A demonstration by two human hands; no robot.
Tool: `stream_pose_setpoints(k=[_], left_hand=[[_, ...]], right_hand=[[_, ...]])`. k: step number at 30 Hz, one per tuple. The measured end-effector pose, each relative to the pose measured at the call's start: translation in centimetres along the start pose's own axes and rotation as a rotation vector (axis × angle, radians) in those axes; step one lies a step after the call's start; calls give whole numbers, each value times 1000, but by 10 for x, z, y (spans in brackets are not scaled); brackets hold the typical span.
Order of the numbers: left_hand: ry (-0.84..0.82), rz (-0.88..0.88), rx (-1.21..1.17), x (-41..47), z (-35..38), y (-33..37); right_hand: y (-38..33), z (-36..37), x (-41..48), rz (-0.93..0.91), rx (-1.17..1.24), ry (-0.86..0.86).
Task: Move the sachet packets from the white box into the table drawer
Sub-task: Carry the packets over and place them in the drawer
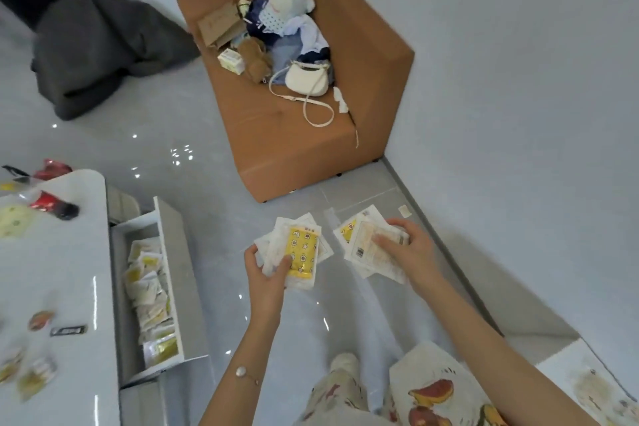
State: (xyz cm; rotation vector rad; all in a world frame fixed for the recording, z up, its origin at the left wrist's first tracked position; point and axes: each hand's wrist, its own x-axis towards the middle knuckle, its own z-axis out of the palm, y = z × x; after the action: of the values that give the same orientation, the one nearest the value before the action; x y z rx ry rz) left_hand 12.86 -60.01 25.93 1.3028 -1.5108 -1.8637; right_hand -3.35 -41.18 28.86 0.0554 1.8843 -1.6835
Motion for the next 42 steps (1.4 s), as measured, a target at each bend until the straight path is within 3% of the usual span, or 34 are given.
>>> stream_pose_setpoints(k=[8,16,26,42], left_hand=[[260,21,-127,62,-70,22],[518,5,-247,113,-95,40],[843,-94,-437,139,-158,37],[1033,-246,-557,207,-342,3]], right_hand=[[-33,128,71,-7,-105,-262],[-62,228,133,-14,-212,-479],[-77,374,159,30,-289,-733],[-32,619,161,64,-442,-915]])
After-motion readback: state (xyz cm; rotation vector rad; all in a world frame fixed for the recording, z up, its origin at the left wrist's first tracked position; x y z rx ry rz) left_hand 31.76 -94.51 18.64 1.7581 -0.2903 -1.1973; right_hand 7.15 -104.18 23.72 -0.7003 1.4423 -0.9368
